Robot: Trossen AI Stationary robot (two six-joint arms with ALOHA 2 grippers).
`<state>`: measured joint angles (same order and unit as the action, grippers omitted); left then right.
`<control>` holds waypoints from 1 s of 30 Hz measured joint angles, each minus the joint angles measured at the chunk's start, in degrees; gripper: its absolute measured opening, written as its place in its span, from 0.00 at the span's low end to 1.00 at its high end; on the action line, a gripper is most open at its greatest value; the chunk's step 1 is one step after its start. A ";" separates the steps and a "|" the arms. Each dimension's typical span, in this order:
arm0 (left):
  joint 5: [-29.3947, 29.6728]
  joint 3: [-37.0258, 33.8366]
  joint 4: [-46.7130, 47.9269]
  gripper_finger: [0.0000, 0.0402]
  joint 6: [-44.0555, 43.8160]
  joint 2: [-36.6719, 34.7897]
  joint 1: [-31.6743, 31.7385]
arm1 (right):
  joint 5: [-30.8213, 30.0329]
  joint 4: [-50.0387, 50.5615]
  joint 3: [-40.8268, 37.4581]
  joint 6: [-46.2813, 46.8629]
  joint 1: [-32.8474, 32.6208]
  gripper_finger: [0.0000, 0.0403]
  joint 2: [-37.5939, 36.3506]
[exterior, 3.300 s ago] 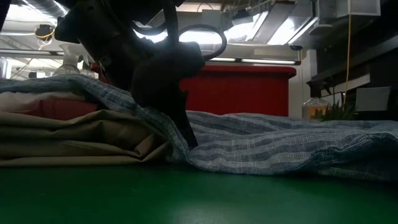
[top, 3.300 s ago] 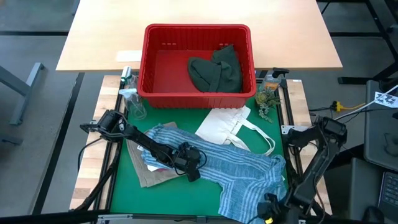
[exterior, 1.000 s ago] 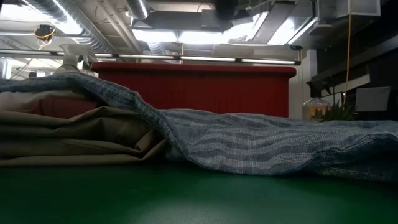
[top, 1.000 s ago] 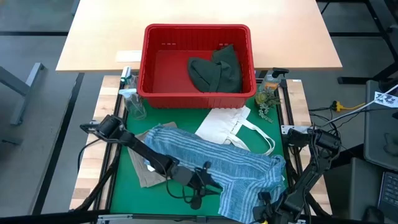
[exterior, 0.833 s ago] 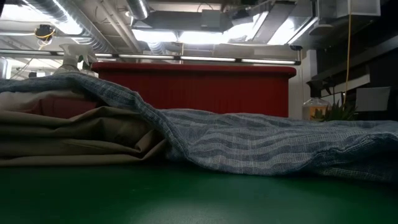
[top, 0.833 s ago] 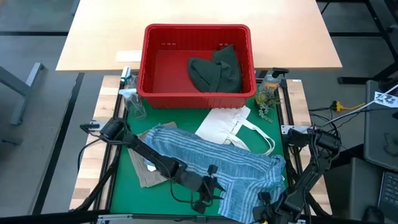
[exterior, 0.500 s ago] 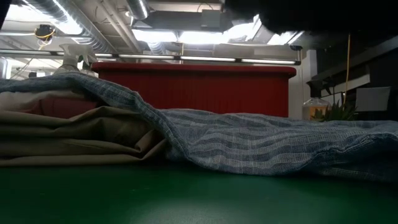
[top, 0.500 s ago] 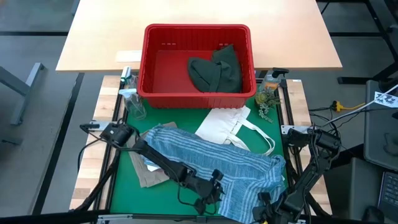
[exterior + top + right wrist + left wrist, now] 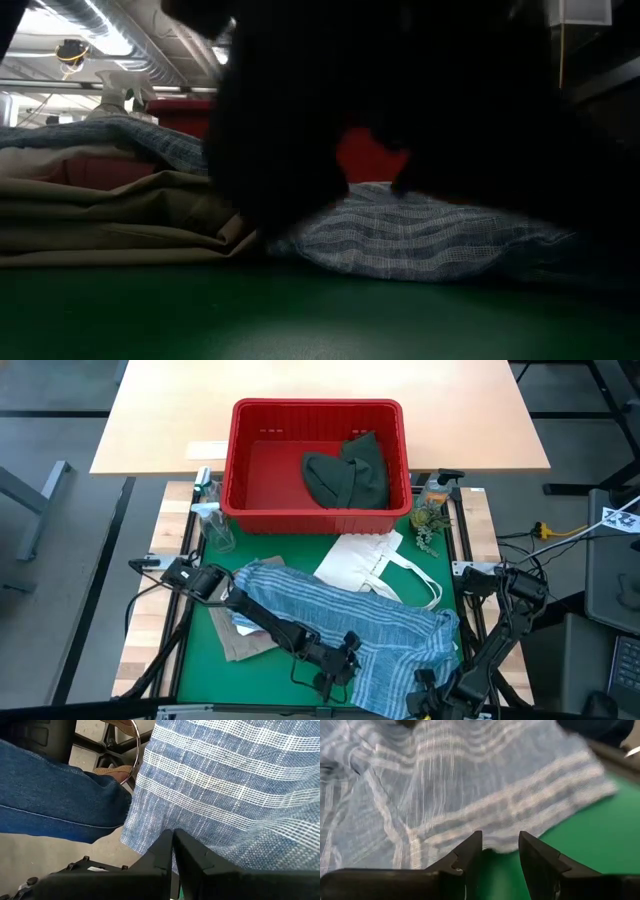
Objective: Fold Laundry from Bin
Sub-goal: Fold the blue polo shirt
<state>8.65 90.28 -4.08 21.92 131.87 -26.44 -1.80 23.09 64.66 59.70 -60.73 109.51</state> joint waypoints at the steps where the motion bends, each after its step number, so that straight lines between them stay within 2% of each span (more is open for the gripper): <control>1: 0.04 0.00 0.22 0.31 1.09 0.32 0.24 | 0.00 -0.01 0.00 0.00 0.00 0.06 0.00; 9: 0.73 0.00 -0.49 0.31 14.54 1.99 0.19 | 0.31 -0.13 0.00 0.00 0.00 0.06 0.00; 12: 0.98 0.09 -1.31 0.31 16.68 2.48 0.18 | 0.31 -0.37 0.00 0.00 0.00 0.06 0.02; 20: 3.47 0.07 -2.14 0.30 15.29 2.72 0.44 | 0.49 -1.11 0.08 0.00 0.00 0.06 0.13; 30: 6.46 0.04 -2.05 0.21 13.44 2.76 0.56 | 3.15 -2.45 -0.07 0.00 0.07 0.06 -0.44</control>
<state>15.11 90.32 -6.13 35.35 134.63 -25.88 1.34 20.64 64.60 59.70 -60.66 109.08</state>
